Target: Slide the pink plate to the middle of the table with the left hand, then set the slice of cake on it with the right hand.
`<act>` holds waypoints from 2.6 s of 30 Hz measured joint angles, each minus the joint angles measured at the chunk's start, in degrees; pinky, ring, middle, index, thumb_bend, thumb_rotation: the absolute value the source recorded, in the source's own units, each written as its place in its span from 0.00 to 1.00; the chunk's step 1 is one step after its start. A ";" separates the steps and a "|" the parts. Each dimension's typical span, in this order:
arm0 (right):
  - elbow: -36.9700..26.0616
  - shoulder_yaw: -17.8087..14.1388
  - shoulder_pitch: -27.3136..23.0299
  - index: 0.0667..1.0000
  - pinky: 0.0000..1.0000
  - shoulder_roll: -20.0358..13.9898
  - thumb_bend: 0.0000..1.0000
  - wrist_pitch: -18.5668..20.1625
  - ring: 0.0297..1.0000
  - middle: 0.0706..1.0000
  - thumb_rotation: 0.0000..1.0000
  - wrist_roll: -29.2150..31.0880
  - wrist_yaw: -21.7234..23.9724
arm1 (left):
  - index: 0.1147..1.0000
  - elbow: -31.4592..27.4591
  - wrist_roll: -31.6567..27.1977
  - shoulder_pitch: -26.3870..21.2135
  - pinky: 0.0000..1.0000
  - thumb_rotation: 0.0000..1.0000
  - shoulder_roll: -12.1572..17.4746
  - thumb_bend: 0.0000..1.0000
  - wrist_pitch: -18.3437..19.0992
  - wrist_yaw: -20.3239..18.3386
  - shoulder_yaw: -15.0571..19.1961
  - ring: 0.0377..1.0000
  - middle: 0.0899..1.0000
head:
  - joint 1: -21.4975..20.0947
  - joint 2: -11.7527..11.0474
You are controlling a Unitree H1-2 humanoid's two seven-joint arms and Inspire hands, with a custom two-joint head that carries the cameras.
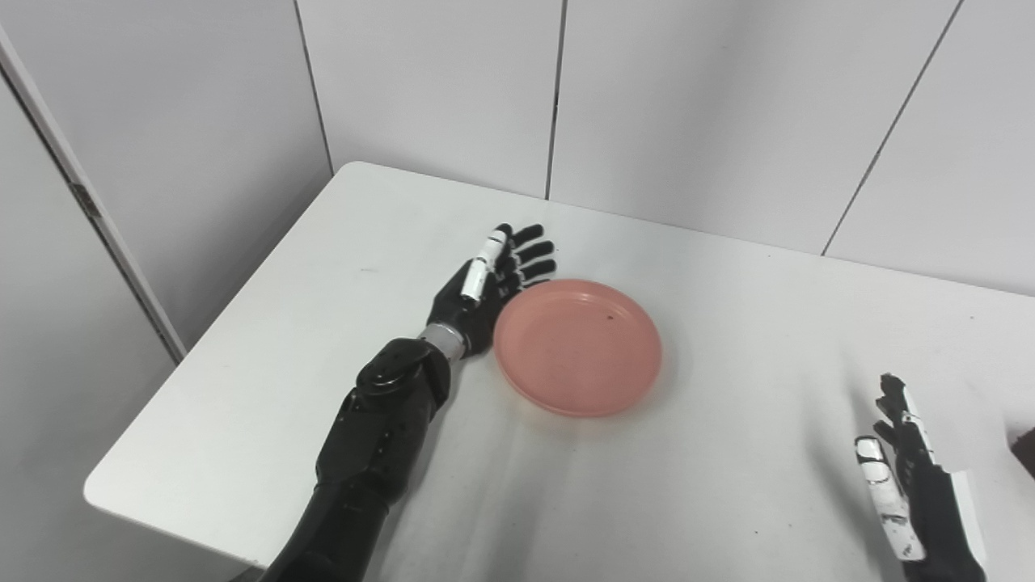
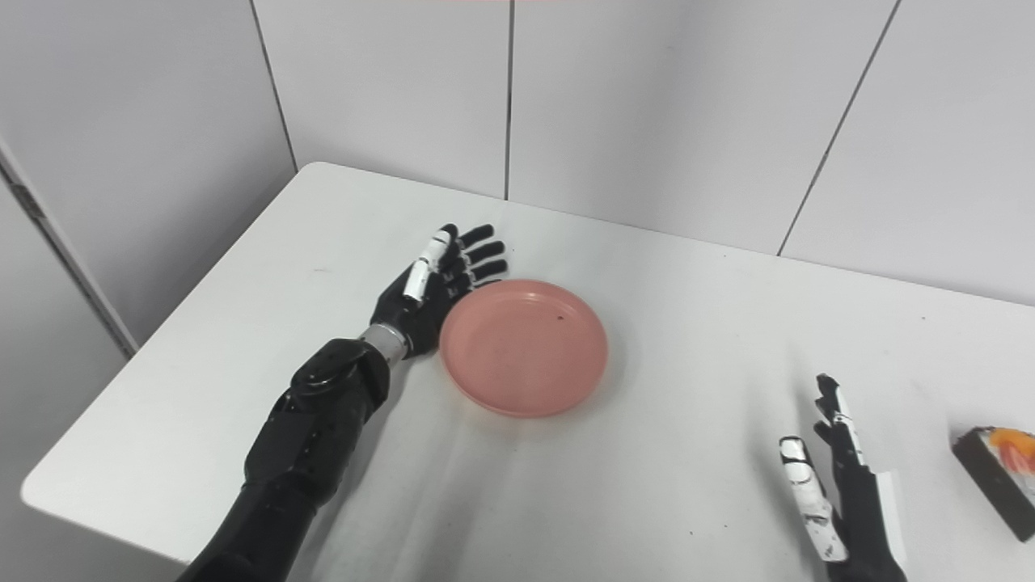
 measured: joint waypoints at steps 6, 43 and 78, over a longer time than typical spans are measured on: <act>-1.32 0.78 0.46 0.95 0.89 1.98 0.35 0.42 0.94 0.96 1.00 -1.77 -0.01 | 0.83 -2.86 0.47 0.88 0.85 1.00 -2.63 0.41 2.71 -0.56 -2.30 0.85 0.85 | -2.91 0.88; -4.74 2.05 1.32 0.96 0.86 7.50 0.35 8.57 0.91 0.93 1.00 -6.07 -1.63 | 0.86 -5.87 -1.19 4.66 0.91 1.00 -6.71 0.38 4.48 -6.52 -4.59 0.89 0.88 | -24.96 5.01; -23.06 -4.48 -9.70 0.92 0.70 -1.51 0.84 21.70 0.80 0.86 0.66 -24.74 0.54 | 0.89 -3.87 -4.47 5.45 0.92 1.00 -2.62 0.41 3.61 -14.27 -1.94 0.89 0.90 | -46.06 3.87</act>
